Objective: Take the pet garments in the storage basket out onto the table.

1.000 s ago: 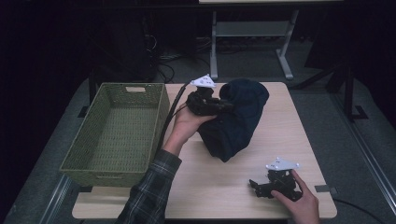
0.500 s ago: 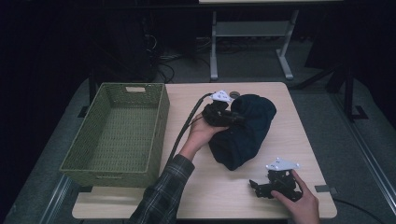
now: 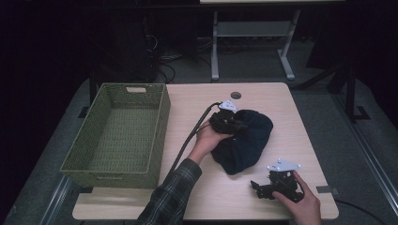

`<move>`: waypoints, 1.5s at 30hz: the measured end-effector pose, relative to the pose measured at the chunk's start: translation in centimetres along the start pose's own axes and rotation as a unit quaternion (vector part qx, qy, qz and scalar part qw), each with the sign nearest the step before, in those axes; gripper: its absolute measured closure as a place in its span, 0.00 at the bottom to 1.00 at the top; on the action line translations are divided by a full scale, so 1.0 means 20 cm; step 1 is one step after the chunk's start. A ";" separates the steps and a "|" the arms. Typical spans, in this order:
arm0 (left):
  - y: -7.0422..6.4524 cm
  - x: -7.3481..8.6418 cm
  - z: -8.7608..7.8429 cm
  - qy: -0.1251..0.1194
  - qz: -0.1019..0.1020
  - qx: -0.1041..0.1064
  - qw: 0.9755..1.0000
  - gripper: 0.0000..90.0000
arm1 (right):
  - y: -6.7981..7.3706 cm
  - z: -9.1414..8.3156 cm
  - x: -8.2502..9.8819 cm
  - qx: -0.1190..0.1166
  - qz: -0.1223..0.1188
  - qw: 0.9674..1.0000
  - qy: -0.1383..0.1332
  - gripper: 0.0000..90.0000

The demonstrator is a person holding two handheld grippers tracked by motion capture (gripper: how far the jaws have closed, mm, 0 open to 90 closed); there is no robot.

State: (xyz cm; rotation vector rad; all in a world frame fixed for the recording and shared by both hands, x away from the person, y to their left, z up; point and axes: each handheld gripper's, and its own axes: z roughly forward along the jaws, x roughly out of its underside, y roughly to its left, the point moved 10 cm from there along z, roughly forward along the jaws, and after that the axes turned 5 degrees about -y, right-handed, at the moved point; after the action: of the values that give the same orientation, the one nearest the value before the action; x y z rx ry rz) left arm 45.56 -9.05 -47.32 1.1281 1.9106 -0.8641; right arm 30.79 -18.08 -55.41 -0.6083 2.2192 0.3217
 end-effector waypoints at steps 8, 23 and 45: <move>0.02 0.00 0.00 0.004 -0.013 -0.009 1.000 0.65 | 0.00 0.00 0.00 0.001 0.000 1.000 0.000 0.01; 0.00 0.00 -0.16 -0.002 -0.011 -0.031 0.999 0.23 | 0.00 0.00 0.00 -0.001 0.003 1.000 0.001 0.00; -0.11 0.26 -0.51 -0.011 -0.008 -0.092 0.996 0.16 | 0.00 0.00 0.00 0.000 -0.001 1.000 0.001 0.00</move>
State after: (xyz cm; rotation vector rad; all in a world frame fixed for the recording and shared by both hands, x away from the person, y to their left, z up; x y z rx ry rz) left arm 39.11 0.73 -46.30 0.9889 1.9403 -0.6896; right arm 30.77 -18.10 -55.42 -0.6099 2.2204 0.3201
